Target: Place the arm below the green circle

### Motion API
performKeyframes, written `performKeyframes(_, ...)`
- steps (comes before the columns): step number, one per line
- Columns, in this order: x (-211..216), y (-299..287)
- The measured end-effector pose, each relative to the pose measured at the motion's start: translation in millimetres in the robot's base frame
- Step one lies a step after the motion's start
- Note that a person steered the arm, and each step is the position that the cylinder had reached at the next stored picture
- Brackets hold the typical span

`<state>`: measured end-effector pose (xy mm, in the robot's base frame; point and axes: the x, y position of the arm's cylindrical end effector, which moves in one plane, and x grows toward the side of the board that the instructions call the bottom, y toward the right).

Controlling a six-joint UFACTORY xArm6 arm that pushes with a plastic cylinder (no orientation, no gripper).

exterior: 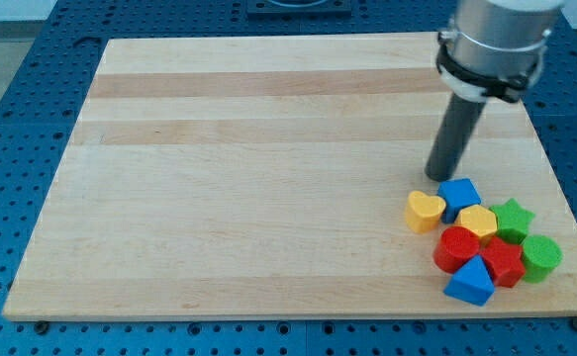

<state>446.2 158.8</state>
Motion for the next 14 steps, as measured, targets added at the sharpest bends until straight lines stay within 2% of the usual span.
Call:
performKeyframes(1, -64.1, 29.4)
performKeyframes(2, -86.4, 130.4)
performKeyframes(3, -69.9, 186.6)
performKeyframes(4, -35.2, 164.6)
performKeyframes(5, -18.8, 114.5)
performKeyframes(6, -7.3, 123.0)
performKeyframes(7, -0.6, 186.4)
performKeyframes(9, 29.8, 156.7)
performKeyframes(10, 72.2, 183.4)
performKeyframes(11, 75.1, 186.3)
performKeyframes(14, 170.5, 177.8)
